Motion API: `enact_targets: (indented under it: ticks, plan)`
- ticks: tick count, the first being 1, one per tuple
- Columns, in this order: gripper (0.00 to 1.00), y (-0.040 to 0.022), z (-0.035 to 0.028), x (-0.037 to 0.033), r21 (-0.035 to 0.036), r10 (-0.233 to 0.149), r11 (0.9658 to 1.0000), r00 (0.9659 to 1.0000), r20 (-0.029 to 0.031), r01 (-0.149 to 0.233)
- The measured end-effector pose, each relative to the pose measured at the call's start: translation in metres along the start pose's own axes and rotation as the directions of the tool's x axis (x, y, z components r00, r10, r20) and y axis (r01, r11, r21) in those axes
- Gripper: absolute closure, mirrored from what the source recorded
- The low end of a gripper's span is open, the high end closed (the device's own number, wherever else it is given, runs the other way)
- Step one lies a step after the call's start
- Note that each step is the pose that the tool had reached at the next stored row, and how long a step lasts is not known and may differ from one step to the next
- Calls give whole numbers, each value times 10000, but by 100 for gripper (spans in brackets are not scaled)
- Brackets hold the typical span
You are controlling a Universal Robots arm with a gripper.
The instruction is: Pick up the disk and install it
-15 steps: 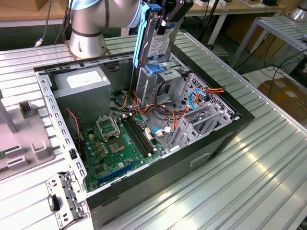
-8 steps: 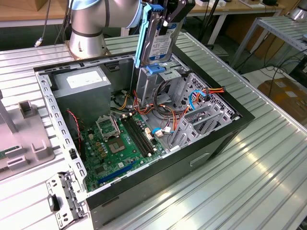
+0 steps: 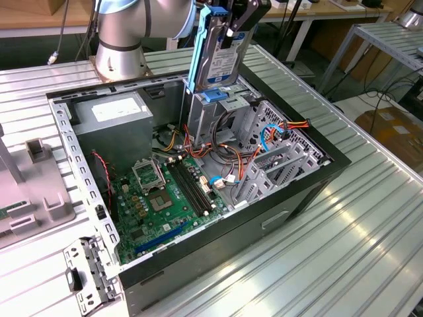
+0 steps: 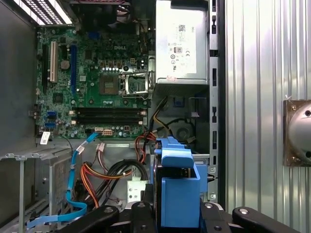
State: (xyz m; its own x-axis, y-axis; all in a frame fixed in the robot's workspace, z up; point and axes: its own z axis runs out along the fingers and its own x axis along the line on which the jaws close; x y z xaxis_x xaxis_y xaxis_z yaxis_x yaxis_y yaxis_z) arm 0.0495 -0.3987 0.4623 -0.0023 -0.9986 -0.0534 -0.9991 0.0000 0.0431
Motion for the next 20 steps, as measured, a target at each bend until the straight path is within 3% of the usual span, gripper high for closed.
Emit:
enact_targets:
  ticks: [20]
  plan:
    - [64,-106,-1,27,0,-1,10000,10000,1,1]
